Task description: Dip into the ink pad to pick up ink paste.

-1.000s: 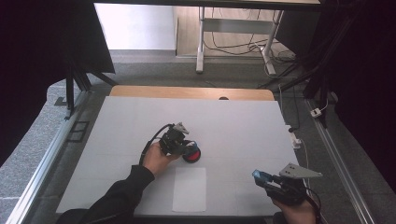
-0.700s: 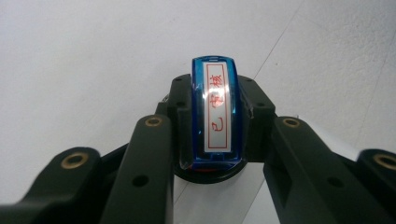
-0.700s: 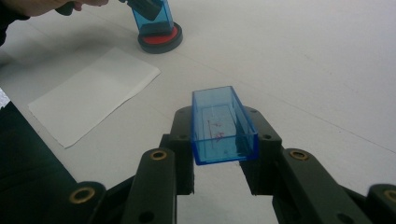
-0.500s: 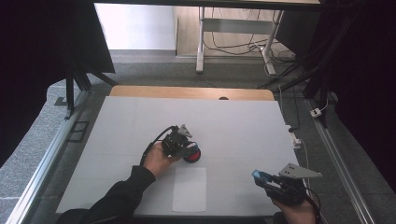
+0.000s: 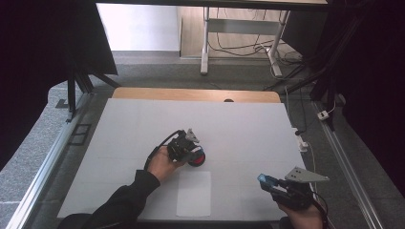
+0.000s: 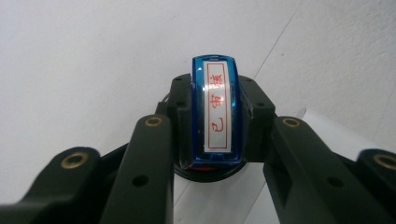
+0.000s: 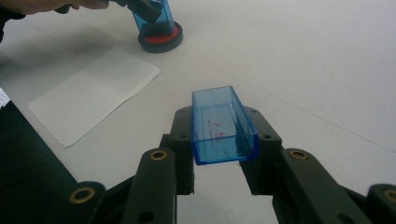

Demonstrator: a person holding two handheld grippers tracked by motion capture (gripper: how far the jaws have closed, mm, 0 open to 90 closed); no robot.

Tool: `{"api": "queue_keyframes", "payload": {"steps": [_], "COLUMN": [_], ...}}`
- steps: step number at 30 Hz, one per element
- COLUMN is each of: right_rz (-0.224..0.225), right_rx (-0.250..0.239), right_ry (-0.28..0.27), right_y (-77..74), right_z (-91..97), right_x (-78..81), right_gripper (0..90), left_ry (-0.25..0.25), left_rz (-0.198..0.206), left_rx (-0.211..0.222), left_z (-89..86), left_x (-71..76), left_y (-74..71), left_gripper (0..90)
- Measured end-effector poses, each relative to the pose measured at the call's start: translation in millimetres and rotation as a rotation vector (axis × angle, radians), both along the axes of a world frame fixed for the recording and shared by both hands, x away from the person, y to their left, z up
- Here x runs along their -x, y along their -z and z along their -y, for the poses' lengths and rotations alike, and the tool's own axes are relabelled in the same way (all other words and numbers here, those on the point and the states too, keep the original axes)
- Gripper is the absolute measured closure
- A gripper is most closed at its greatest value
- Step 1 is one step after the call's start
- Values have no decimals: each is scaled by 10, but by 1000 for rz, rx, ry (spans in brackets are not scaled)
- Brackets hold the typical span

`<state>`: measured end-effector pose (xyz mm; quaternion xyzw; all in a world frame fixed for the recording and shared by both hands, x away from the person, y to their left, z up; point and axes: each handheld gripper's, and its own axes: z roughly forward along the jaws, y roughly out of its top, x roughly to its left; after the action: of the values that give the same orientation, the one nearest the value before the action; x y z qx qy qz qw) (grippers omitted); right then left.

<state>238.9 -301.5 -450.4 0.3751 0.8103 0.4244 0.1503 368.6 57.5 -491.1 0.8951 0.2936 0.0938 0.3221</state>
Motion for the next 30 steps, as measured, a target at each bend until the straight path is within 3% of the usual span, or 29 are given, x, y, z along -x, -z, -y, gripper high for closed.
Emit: {"api": "queue_keyframes", "payload": {"steps": [13,27,30], "right_rz": [0,3,3], "right_rx": [0,-1,1], "right_ry": [1,0,-2], "right_y": [-1,-5,-5], "right_z": [2,10,9], "right_x": [1,3,5], "right_gripper": [688,687,687], "left_ry": [-8,7,10], "left_rz": [-64,-10,-18], "left_rx": [84,60,79], "left_z": [-112,-79,-87], "left_x": [-80,-30,-27], "left_y": [33,21,8], "left_gripper": [700,696,696]}}
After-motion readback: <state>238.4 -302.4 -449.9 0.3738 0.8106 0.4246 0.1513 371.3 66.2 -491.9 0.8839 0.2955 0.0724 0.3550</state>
